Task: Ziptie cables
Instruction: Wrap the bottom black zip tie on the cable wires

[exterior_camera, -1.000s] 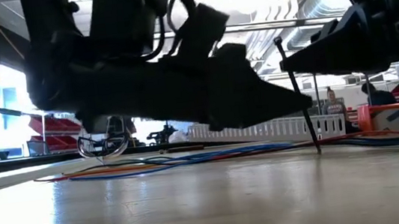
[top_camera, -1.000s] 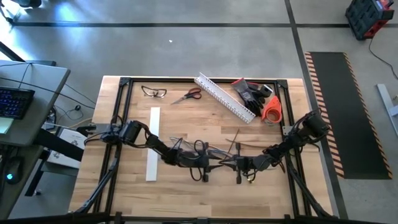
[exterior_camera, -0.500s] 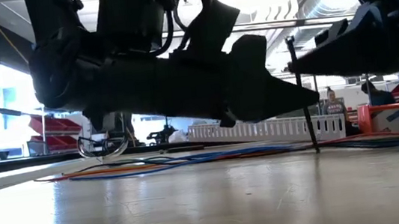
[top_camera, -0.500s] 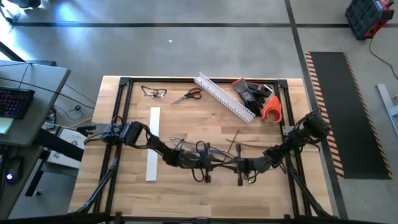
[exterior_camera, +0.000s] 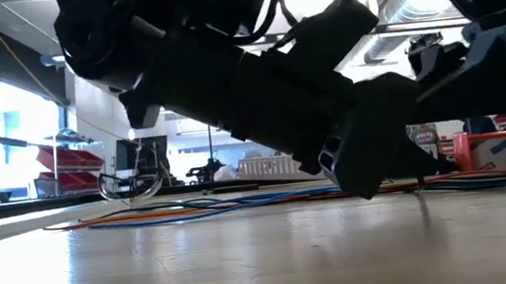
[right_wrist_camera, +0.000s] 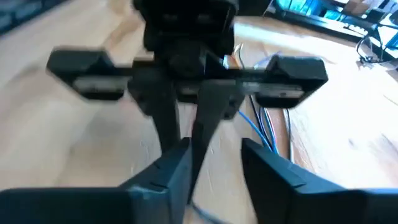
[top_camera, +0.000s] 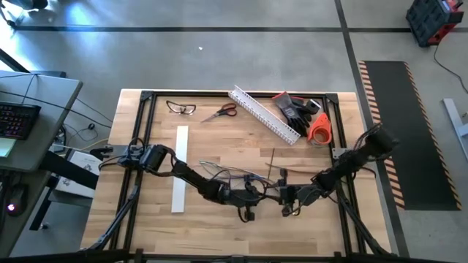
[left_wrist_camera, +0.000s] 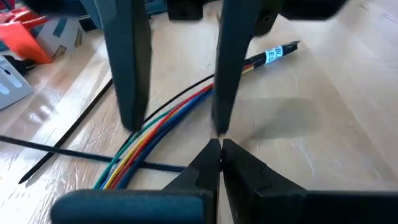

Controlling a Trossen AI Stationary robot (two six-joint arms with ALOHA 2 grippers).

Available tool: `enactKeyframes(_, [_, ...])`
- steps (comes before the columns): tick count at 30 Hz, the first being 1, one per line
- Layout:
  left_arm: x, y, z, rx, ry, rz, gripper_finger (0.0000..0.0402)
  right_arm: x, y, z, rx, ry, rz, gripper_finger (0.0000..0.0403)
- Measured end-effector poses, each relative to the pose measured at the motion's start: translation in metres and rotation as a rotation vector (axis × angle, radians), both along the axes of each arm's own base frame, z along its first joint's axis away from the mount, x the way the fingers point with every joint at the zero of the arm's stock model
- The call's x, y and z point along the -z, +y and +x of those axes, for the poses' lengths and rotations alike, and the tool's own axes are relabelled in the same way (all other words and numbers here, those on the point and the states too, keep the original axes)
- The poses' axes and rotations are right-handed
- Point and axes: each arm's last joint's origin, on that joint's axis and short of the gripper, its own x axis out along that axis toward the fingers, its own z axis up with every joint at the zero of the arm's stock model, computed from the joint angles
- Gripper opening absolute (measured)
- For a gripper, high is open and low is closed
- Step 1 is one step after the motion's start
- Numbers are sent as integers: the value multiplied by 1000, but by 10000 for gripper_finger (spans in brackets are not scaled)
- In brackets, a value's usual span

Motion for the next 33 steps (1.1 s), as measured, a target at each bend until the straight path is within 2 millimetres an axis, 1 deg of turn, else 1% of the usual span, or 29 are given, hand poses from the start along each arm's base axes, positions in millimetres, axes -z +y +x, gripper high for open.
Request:
enactKeyframes(2, [0,3,1,-13,0,-17,0,-12,0,-6,-12,1,3,154])
enactKeyframes(5, [0,7,2,-25,0,-25,0,-37,0,-11,-24,-69,60,164])
enactKeyframes(7, [0,9,3,-26,0,-27,0,-50,-5,-11,-24,-111,129,155])
enactKeyframes(9, [0,11,3,-23,0,-32,0,-57,-10,-10,-33,-121,197,132])
enactKeyframes(11, [0,12,4,-20,1,-35,0,-56,-15,-6,-37,-103,243,98])
enactKeyframes(14, [-1,12,5,-21,-1,-35,0,-52,-20,-2,-35,-73,260,36])
enactKeyframes(15, [-2,12,6,-19,-2,-35,0,-51,-21,0,-34,-64,253,19])
enactKeyframes(16, [-3,12,6,-15,-3,-38,0,-51,-21,3,-48,-56,244,10])
enactKeyframes(19, [-4,11,7,-3,-6,-41,0,-54,-18,14,-65,-36,245,10])
enactKeyframes(25, [-4,11,7,3,-4,-30,0,-50,-13,31,-71,150,185,1])
enactKeyframes(29, [-4,11,7,4,0,-28,0,-52,-10,35,-85,228,177,0])
enactKeyframes(33, [-4,11,7,5,3,-27,0,-49,-11,32,-55,314,169,0])
